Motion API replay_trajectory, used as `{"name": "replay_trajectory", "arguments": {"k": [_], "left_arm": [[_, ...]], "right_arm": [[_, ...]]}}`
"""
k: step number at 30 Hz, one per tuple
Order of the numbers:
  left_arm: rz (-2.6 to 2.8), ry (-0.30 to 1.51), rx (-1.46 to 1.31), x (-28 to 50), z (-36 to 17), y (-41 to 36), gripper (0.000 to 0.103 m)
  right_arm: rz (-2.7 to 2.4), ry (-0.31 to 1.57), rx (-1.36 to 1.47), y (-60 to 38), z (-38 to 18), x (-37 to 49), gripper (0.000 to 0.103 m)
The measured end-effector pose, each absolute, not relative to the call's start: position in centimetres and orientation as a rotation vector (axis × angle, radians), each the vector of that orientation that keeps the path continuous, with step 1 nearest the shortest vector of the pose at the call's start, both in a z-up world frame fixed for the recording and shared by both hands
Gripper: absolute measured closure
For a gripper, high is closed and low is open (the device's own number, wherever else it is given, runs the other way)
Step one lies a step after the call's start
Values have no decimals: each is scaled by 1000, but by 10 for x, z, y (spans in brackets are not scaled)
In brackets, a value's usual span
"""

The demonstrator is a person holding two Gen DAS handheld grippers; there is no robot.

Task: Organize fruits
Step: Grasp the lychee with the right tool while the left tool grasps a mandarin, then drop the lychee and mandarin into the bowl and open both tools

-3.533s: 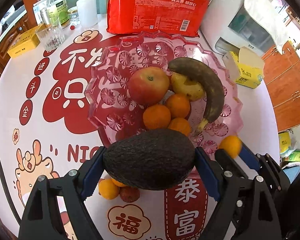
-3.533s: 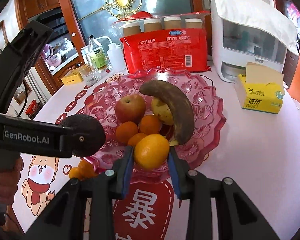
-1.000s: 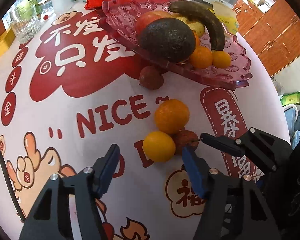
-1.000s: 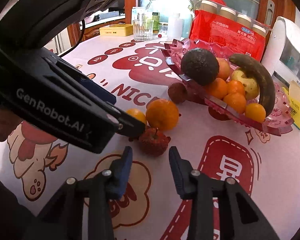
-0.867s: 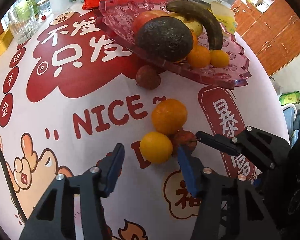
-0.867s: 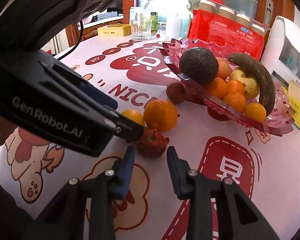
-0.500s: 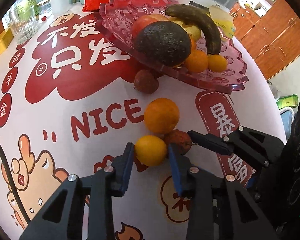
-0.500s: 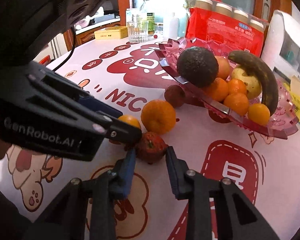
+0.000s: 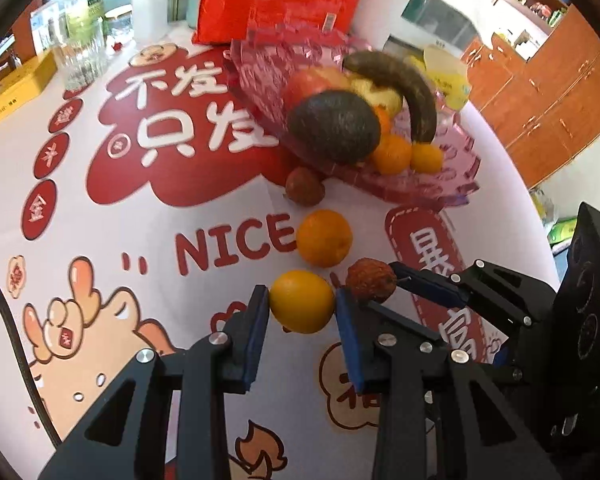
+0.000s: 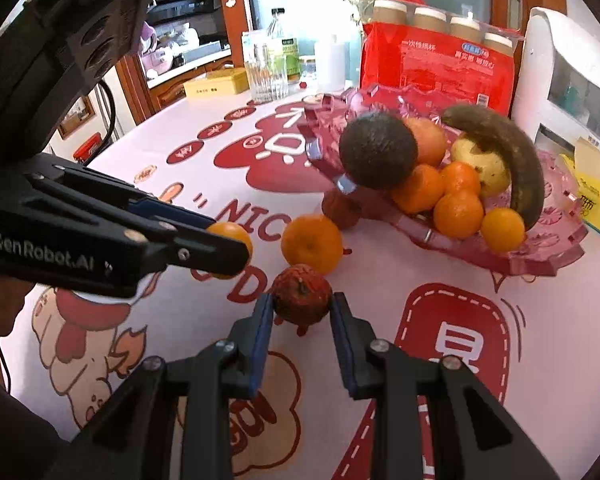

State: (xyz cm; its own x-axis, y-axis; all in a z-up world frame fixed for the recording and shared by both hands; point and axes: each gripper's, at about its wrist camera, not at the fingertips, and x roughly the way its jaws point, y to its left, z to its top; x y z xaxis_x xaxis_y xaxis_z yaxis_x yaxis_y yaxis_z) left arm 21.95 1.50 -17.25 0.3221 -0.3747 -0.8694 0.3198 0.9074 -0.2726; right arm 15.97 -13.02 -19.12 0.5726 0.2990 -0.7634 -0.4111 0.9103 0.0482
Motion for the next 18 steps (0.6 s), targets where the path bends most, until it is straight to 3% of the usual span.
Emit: {"name": "replay_trajectory", "arguments": {"k": [10,18], "left_arm": [[-487,1038,-58,227,-124,2,70],[-509,1019,-62,246,-116,-36,70]], "right_arm": [[342,797,-79,-157,-153,163,74],[258,799,-12,-194,-140,176,73]]}}
